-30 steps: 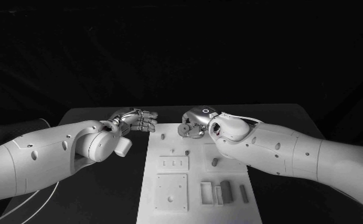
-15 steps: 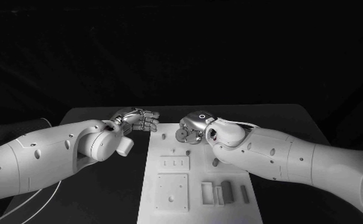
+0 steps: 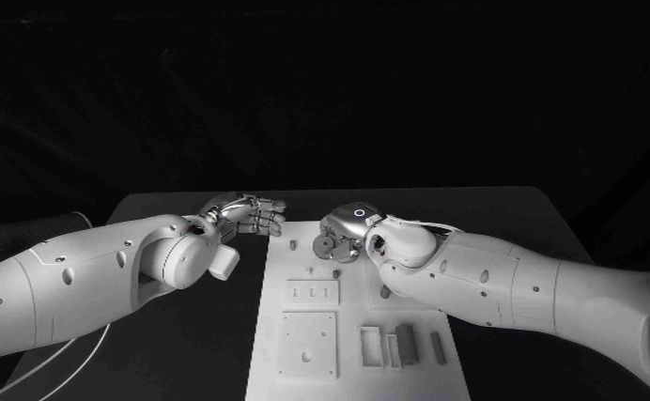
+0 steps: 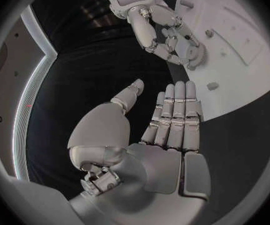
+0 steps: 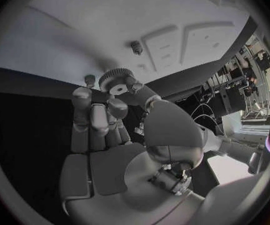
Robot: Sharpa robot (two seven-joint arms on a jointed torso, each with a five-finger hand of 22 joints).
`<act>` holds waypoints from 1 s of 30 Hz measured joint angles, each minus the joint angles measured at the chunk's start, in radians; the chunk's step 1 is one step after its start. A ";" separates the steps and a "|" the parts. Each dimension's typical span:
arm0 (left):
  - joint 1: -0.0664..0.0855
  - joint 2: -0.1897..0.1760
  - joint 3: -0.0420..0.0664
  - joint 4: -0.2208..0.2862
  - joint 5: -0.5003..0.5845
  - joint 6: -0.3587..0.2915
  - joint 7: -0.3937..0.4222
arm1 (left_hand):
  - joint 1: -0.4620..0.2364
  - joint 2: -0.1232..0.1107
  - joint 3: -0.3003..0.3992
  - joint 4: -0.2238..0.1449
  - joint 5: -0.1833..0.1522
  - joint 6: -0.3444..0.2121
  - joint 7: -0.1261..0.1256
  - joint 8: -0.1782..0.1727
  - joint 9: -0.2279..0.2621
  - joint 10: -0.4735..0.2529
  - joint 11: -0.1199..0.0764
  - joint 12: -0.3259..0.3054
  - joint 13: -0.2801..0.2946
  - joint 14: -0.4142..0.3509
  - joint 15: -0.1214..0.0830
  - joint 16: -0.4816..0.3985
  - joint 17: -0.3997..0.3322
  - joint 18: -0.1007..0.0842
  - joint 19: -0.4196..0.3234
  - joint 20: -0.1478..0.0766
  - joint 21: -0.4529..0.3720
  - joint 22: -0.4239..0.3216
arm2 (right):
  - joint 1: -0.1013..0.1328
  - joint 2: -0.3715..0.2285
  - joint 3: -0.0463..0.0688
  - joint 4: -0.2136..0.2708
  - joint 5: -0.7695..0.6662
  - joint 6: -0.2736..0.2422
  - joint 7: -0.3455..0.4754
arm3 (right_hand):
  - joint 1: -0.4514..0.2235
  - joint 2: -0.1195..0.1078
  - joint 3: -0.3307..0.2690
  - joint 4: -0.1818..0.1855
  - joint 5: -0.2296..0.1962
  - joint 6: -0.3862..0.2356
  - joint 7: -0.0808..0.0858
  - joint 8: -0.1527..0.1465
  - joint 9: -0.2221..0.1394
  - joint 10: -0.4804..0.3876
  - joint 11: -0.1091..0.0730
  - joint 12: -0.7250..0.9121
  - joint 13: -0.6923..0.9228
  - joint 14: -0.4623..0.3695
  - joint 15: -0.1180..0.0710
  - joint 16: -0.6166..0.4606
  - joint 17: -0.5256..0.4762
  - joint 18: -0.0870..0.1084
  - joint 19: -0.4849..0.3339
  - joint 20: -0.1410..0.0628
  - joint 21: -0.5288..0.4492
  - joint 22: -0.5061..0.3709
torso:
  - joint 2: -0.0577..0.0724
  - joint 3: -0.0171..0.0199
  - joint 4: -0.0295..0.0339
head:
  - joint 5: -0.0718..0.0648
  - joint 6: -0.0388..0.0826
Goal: Assemble the parts on the task board
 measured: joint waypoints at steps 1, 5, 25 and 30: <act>0.000 0.000 0.000 0.000 0.000 0.000 0.000 | 0.000 0.000 0.000 0.000 0.000 0.000 0.000 0.000 0.000 0.000 0.000 0.000 0.000 0.000 0.000 0.000 0.000 0.000 0.000 0.000 0.000 0.000 | 0.000 0.001 0.000 -0.001 -0.001 0.000 0.000 | 0.000 0.000 0.000 0.000 0.000 0.000 0.000 0.000 0.000 0.000 0.000 0.000 0.000 0.000 0.000 0.000 0.000 0.000 0.000 0.000 0.000 0.000 | 0.000 -0.0001 0.0000 | 0.000 0.000; 0.000 0.000 0.000 0.000 0.000 0.000 0.000 | 0.000 0.000 0.000 0.000 0.000 0.000 0.000 0.000 0.001 0.000 0.000 0.000 0.000 0.000 0.000 0.000 0.000 0.000 0.000 0.000 0.000 0.000 | 0.000 0.004 -0.001 -0.005 -0.009 0.000 -0.003 | 0.004 -0.004 0.000 0.000 0.000 0.000 0.000 0.000 -0.001 0.001 -0.001 0.000 0.000 0.000 0.000 0.000 -0.001 0.000 0.002 0.002 0.000 0.000 | 0.000 0.0005 -0.0004 | 0.002 0.000; 0.000 0.000 0.000 -0.001 0.000 0.000 -0.001 | 0.000 0.000 0.000 0.000 0.000 0.000 0.000 0.000 0.001 0.000 0.000 0.000 0.001 0.000 0.000 0.000 0.001 0.000 0.000 0.000 0.000 0.000 | 0.000 0.007 -0.016 -0.027 -0.054 -0.059 -0.006 | 0.038 -0.012 0.000 0.000 -0.008 0.007 0.000 0.000 -0.006 0.007 0.000 -0.004 -0.003 0.004 -0.004 0.000 -0.003 0.000 0.000 0.001 0.000 0.000 | 0.000 0.0012 -0.0015 | 0.004 0.002; 0.000 0.001 0.000 0.000 0.000 0.000 -0.001 | 0.000 0.000 0.000 0.000 0.000 0.000 0.000 0.000 0.001 0.000 0.000 0.000 0.002 0.000 0.000 -0.004 0.002 0.000 0.000 0.000 0.000 0.000 | 0.000 0.008 -0.017 -0.020 -0.057 -0.064 -0.004 | 0.038 -0.012 0.000 0.000 -0.008 0.008 -0.001 0.000 -0.006 0.007 0.000 -0.004 -0.003 0.004 -0.004 0.000 -0.002 0.000 -0.002 0.001 0.000 0.000 | 0.000 0.0012 -0.0014 | 0.005 0.002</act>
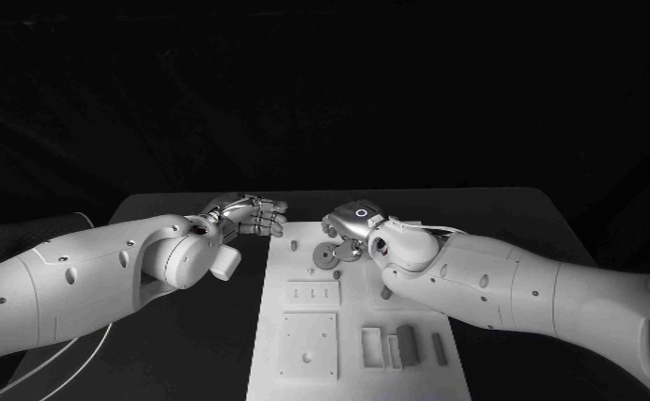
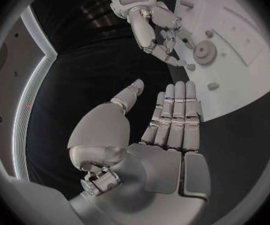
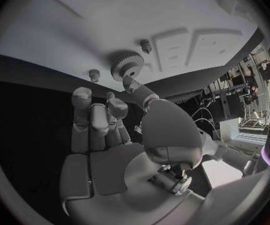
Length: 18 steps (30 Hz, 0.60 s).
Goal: Assemble the parts on the task board
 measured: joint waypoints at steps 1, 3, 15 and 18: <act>0.000 0.000 0.000 0.000 0.000 0.000 0.000 | 0.000 0.000 0.000 0.000 0.000 0.000 0.000 0.000 0.000 0.000 0.000 0.000 0.000 0.000 0.000 0.000 0.000 0.000 0.000 0.000 0.000 0.000 | 0.000 0.000 0.000 0.001 0.000 0.000 0.000 | 0.000 0.000 0.000 0.000 0.000 0.000 0.000 0.000 0.000 0.001 -0.001 0.000 0.000 0.000 0.000 -0.004 0.000 0.000 0.000 0.000 0.000 0.000 | 0.000 0.0000 0.0001 | 0.000 0.000; 0.000 0.001 0.000 -0.001 0.000 0.000 0.000 | 0.000 0.000 0.000 0.000 0.000 0.000 0.000 0.000 0.001 0.000 0.000 0.000 0.000 0.000 0.000 0.000 0.000 0.000 0.000 0.000 0.000 0.000 | 0.000 0.000 0.000 0.004 0.000 -0.001 0.001 | 0.000 0.000 0.000 0.000 0.000 0.000 0.000 0.000 0.000 0.001 -0.001 0.000 0.000 0.000 0.000 -0.004 0.000 0.000 0.002 -0.002 0.000 0.000 | 0.000 0.0000 0.0006 | 0.000 0.000; 0.000 0.000 0.000 -0.001 0.000 0.000 -0.001 | 0.000 0.000 0.000 0.000 0.000 0.000 0.000 0.000 0.001 0.000 0.000 0.000 0.000 0.000 0.000 0.000 0.001 0.000 0.000 0.000 0.000 0.001 | 0.000 -0.023 0.000 0.044 0.010 -0.008 0.001 | 0.000 0.000 0.000 0.000 0.000 0.000 0.000 0.000 -0.001 0.001 -0.001 -0.004 -0.001 0.003 -0.003 -0.004 0.001 0.000 0.004 -0.003 0.000 0.000 | 0.000 0.0001 0.0003 | 0.000 -0.001; 0.000 -0.001 0.000 -0.001 0.000 0.000 -0.001 | 0.000 0.000 0.000 0.000 0.000 0.000 0.000 0.000 0.001 0.000 0.000 0.000 0.001 0.000 0.000 0.000 0.001 0.000 0.000 0.000 0.000 0.001 | 0.000 -0.022 0.000 0.051 0.019 -0.005 0.002 | 0.000 0.000 -0.002 0.002 0.000 0.000 0.000 0.000 -0.002 0.003 -0.003 -0.004 -0.001 0.003 -0.003 -0.004 0.001 0.000 0.004 -0.003 0.000 0.000 | 0.000 0.0000 0.0002 | 0.000 -0.001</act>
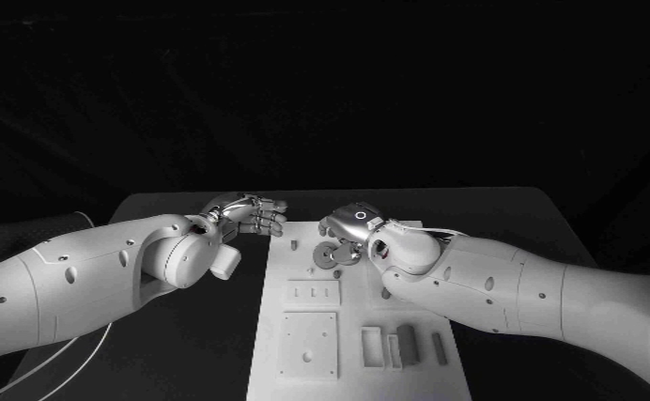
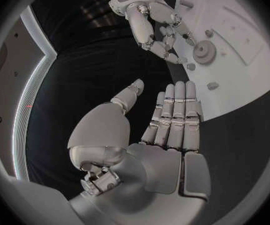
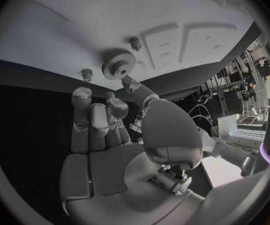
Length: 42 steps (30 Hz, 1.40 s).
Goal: Assemble the parts on the task board
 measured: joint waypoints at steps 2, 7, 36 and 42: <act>0.000 0.000 0.000 0.001 0.000 0.000 0.000 | 0.000 0.000 0.000 0.000 0.000 0.000 0.000 0.000 0.000 0.000 0.000 0.000 0.000 0.000 0.000 0.000 0.000 0.000 0.000 0.000 0.000 0.000 | 0.000 0.002 0.000 0.001 0.005 0.005 0.000 | -0.011 -0.011 -0.003 0.003 0.000 0.000 0.000 0.000 -0.003 0.000 0.000 -0.001 0.000 0.000 0.000 0.000 -0.002 0.000 0.000 0.000 0.000 0.000 | 0.000 0.0000 0.0000 | 0.000 0.000; 0.000 -0.001 0.000 0.002 0.000 0.000 0.000 | 0.000 0.000 0.000 0.000 0.000 0.000 0.000 0.000 0.000 0.000 0.000 0.000 0.000 0.000 0.000 0.000 0.000 0.000 0.000 0.000 0.000 0.000 | -0.005 0.010 0.000 -0.002 0.015 0.020 -0.001 | -0.032 -0.038 -0.009 0.009 -0.012 -0.007 0.003 -0.014 -0.012 0.000 0.000 -0.009 -0.001 -0.002 0.002 -0.007 -0.021 0.000 0.000 0.001 -0.006 0.000 | 0.000 0.0000 -0.0004 | 0.001 -0.001; 0.000 -0.001 0.000 0.001 0.000 0.001 -0.002 | -0.004 -0.004 0.000 0.000 0.000 0.000 0.000 -0.004 0.001 0.000 0.000 -0.004 0.002 0.000 0.000 -0.004 0.002 0.000 0.000 0.000 0.000 0.000 | -0.036 0.035 -0.001 -0.051 0.001 0.036 -0.038 | -0.029 -0.095 0.030 0.036 -0.070 -0.047 0.020 -0.030 -0.022 -0.027 0.027 -0.008 0.012 -0.040 0.025 -0.015 -0.042 -0.006 0.000 0.004 -0.019 0.000 | 0.000 -0.0007 0.0018 | 0.006 -0.011; 0.000 -0.001 0.000 0.001 0.000 0.001 -0.004 | -0.004 -0.004 0.000 0.000 0.000 0.000 0.000 -0.004 0.002 0.000 0.000 -0.004 0.002 0.000 0.000 -0.004 0.003 0.000 0.000 0.000 -0.004 0.000 | -0.035 0.034 0.000 -0.053 0.001 0.032 -0.039 | -0.021 -0.086 0.028 0.029 -0.065 -0.042 0.017 -0.023 -0.020 -0.027 0.027 -0.005 0.012 -0.034 0.019 -0.015 -0.036 -0.006 0.000 0.007 -0.019 0.000 | 0.000 -0.0007 0.0007 | 0.007 -0.012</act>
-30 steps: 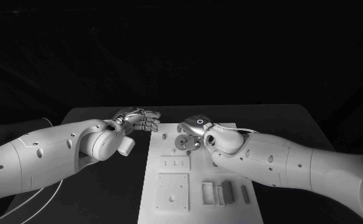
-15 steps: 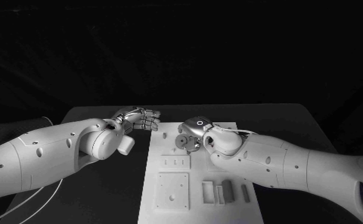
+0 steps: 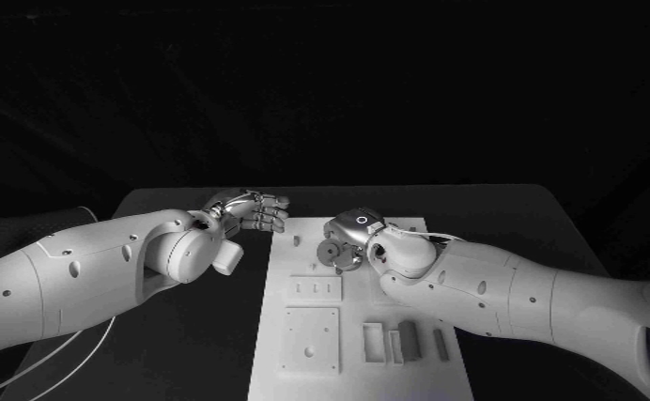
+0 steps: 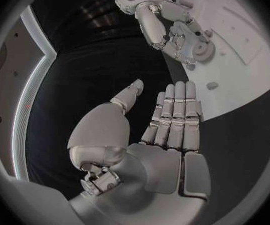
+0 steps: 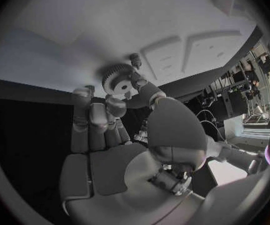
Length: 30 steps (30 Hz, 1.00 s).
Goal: Assemble the parts on the task board
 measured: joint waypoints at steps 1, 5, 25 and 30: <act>0.000 0.000 0.000 0.000 0.000 0.000 0.000 | 0.000 0.000 0.000 0.000 0.000 0.000 0.000 0.000 0.000 0.000 0.000 0.000 0.000 0.000 0.000 0.000 0.000 0.000 0.000 0.000 0.000 0.000 | 0.000 0.000 0.000 0.000 0.000 -0.001 0.000 | -0.002 0.004 -0.001 -0.001 0.000 0.003 -0.001 0.003 0.000 0.002 -0.002 0.000 0.000 0.001 -0.001 0.000 0.000 0.000 0.000 0.000 0.000 0.000 | 0.000 0.0000 0.0000 | 0.000 0.000; 0.000 0.000 0.000 0.000 0.000 0.000 -0.001 | 0.000 0.000 0.000 0.000 0.000 0.000 0.000 0.000 0.000 0.000 0.000 0.000 0.000 0.000 0.000 0.000 0.000 0.000 0.000 0.000 0.000 0.000 | 0.000 0.001 0.000 0.000 0.000 -0.004 0.000 | -0.003 0.024 -0.004 -0.012 0.000 0.022 -0.011 0.015 0.003 0.009 -0.009 0.000 0.000 0.006 -0.006 0.000 0.005 0.000 0.000 0.000 0.000 0.000 | 0.000 0.0004 -0.0007 | 0.000 0.000; 0.000 0.001 0.000 -0.001 0.000 0.000 -0.006 | 0.000 0.000 -0.002 0.002 0.000 0.000 0.000 0.000 0.000 0.000 0.000 0.000 0.001 0.000 0.000 0.000 0.001 0.000 0.000 0.000 0.000 0.001 | 0.000 -0.002 0.001 0.000 0.003 -0.038 -0.003 | 0.017 0.112 -0.011 -0.027 0.013 0.050 -0.038 0.037 0.006 0.020 -0.034 0.000 -0.003 0.025 -0.024 0.000 0.016 0.000 0.002 0.002 0.000 0.000 | 0.000 0.0009 -0.0007 | 0.000 0.002; 0.000 0.000 0.000 -0.001 -0.001 0.000 -0.006 | 0.000 0.000 -0.002 0.002 0.000 0.000 0.000 0.000 0.000 0.000 0.000 -0.004 0.001 0.000 0.000 -0.004 0.002 0.000 0.000 0.000 0.000 0.001 | 0.000 -0.003 0.001 -0.001 0.003 -0.043 -0.003 | 0.017 0.112 -0.013 -0.030 0.013 0.050 -0.038 0.038 0.006 0.020 -0.034 0.000 -0.003 0.025 -0.024 0.000 0.016 0.000 0.002 0.002 0.004 0.000 | 0.000 0.0007 -0.0006 | -0.001 0.003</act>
